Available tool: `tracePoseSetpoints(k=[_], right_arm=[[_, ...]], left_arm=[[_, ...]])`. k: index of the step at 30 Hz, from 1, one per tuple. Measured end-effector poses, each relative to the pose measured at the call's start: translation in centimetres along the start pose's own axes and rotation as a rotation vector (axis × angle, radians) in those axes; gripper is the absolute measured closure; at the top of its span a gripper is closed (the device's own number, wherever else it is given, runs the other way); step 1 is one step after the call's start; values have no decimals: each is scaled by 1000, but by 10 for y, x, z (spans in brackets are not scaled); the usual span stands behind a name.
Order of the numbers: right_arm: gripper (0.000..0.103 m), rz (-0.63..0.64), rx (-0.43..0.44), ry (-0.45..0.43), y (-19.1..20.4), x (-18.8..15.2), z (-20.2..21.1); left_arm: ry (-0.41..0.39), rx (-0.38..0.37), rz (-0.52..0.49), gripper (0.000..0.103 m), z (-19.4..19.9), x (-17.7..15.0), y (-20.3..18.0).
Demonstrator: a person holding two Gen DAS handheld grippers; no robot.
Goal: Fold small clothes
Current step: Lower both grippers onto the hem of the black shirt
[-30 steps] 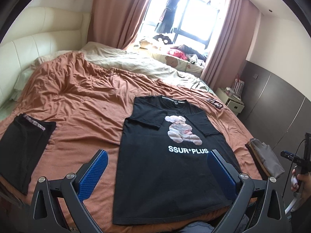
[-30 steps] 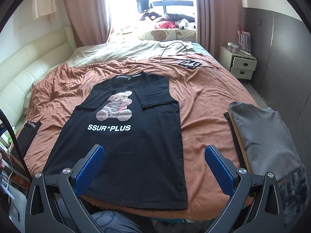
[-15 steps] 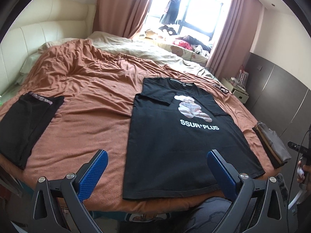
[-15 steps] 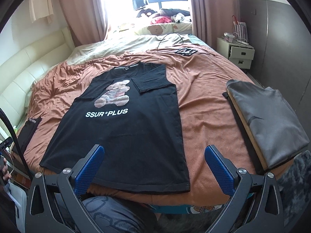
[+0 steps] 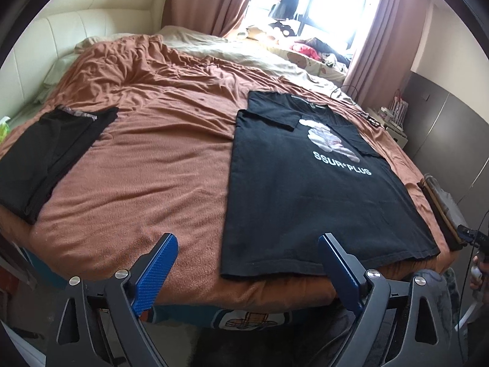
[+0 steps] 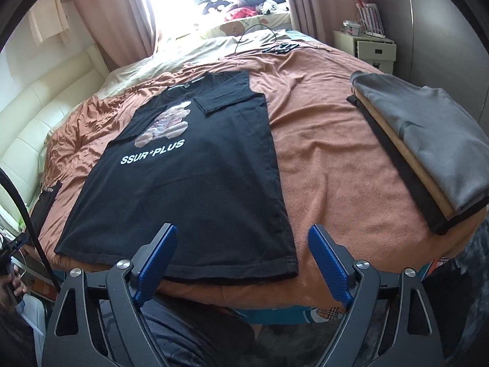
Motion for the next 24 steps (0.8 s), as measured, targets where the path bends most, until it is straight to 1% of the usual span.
tracePoseSetpoints(k=[2, 4, 7, 10, 13, 15, 18, 20, 22, 24], right_arm=[[26, -17, 16, 24, -2, -5, -13], [31, -26, 27, 44, -4, -7, -24], [34, -48, 43, 61, -10, -8, -39], [35, -72, 55, 65, -16, -8, -50], [42, -93, 72, 82, -21, -10, -63], [43, -107, 83, 91, -24, -11, -70], [44, -127, 101, 93, -28, -12, -80], [49, -150, 119, 101, -33, -13, -87], [54, -167, 133, 101, -39, -14, -91], [57, -182, 149, 87, -44, -12, -91]], left_arm=[[17, 2, 28, 19, -8, -2, 5], [50, 1, 55, 24, -19, -5, 9], [91, -2, 84, 30, -34, -7, 14], [116, -1, 118, 33, -46, -7, 17], [136, -7, 138, 35, -58, -7, 18], [153, -2, 152, 39, -66, -8, 20], [191, 7, 167, 40, -81, -13, 25], [222, 23, 174, 47, -91, -16, 28], [238, 23, 182, 48, -97, -19, 28], [227, 26, 180, 48, -98, -19, 27]])
Point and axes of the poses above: each gripper's, at about its wrist camera, not at the fingertips, and z roughly against the way its jaws point, y to its left, x to its top, the point moved 6 cm from there along -z, roughly the way its jaws point, and after that the axes turned 8 degrees about z, right-handed, at the moved point
